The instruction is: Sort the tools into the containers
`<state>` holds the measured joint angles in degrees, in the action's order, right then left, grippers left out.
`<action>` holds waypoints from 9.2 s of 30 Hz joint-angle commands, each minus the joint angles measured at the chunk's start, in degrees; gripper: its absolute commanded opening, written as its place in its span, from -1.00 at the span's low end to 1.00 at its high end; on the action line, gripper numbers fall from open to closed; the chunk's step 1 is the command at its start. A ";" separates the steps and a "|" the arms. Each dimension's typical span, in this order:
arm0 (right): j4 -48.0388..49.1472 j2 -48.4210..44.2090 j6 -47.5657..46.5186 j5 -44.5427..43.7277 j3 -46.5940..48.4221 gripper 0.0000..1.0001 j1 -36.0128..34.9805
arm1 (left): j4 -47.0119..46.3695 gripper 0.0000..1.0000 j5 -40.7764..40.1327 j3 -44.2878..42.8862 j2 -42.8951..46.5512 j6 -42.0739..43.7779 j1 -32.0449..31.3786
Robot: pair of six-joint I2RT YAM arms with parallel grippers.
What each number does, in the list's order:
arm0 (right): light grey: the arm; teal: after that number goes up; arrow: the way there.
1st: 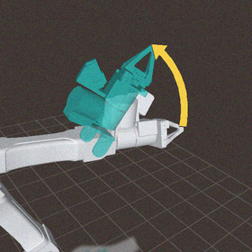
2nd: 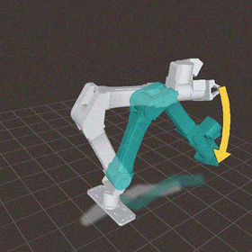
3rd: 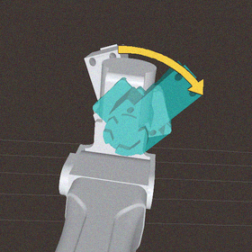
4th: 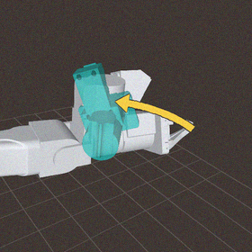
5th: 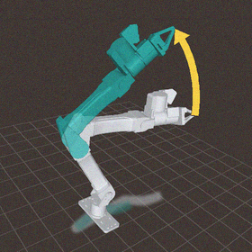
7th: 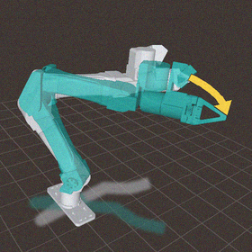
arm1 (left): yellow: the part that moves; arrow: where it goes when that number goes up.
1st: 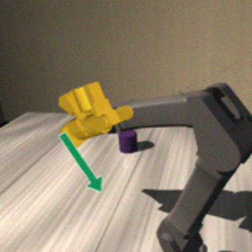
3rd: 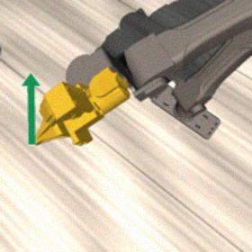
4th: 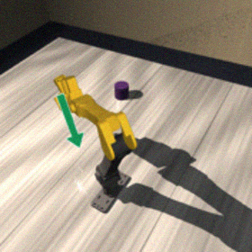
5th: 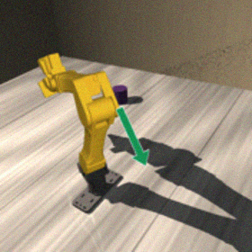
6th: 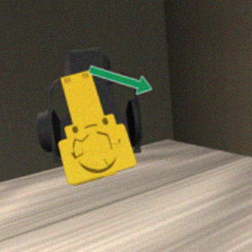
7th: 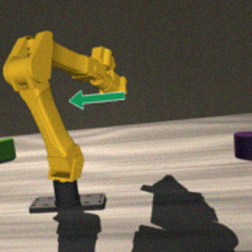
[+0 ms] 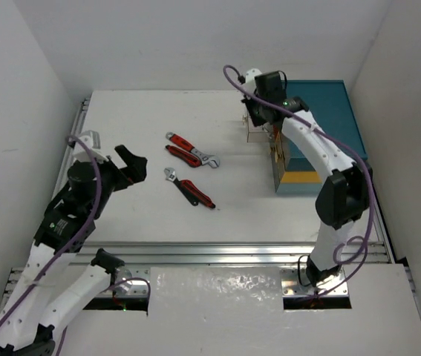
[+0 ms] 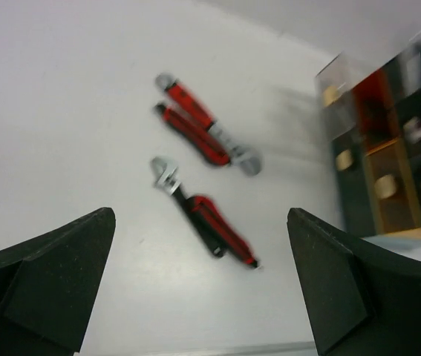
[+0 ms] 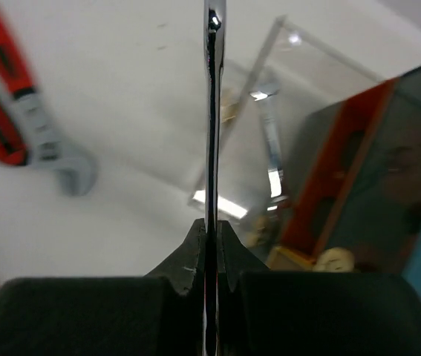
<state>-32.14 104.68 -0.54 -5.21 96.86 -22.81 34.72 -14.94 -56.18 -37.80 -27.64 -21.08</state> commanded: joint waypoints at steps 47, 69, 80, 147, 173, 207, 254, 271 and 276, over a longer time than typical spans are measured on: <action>-9.95 31.54 5.54 -30.88 30.32 -1.00 -0.67 | -0.62 1.00 -1.14 8.81 6.86 4.52 -0.36; -0.91 19.96 2.91 -38.82 15.29 -0.95 -0.65 | -0.36 1.00 -0.62 8.29 4.49 4.35 -0.36; -5.30 -23.00 15.47 -18.17 -10.29 0.60 -6.28 | -41.33 1.00 33.73 22.61 -13.85 -21.12 -1.59; -14.09 -63.90 22.95 10.57 -31.99 0.98 -5.76 | -78.23 -0.83 37.45 -11.50 -78.31 -37.84 -11.44; -8.92 -44.68 21.01 21.74 -31.90 0.98 -8.47 | -29.13 1.00 -0.40 -5.34 -44.34 -24.40 -5.12; -5.12 25.40 3.79 9.78 4.22 -0.54 -21.75 | 0.96 0.99 -5.71 8.02 15.74 3.73 -2.56; 15.53 -15.64 -22.67 3.11 -24.52 -0.06 3.21 | -0.09 1.00 -5.01 8.99 19.08 4.17 -2.56; 5.35 -21.36 5.52 5.31 -15.03 0.75 -5.49 | 7.81 1.00 -14.94 3.56 1.74 -7.12 -2.65; 0.15 -26.27 18.88 -9.01 -19.85 0.98 -8.74 | 2.22 1.00 -13.01 0.38 -17.80 -14.63 -2.65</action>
<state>-28.73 82.94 6.52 -5.50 78.63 -30.96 39.42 -26.70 -54.81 -47.88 -35.33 -23.33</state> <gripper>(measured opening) 0.986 0.996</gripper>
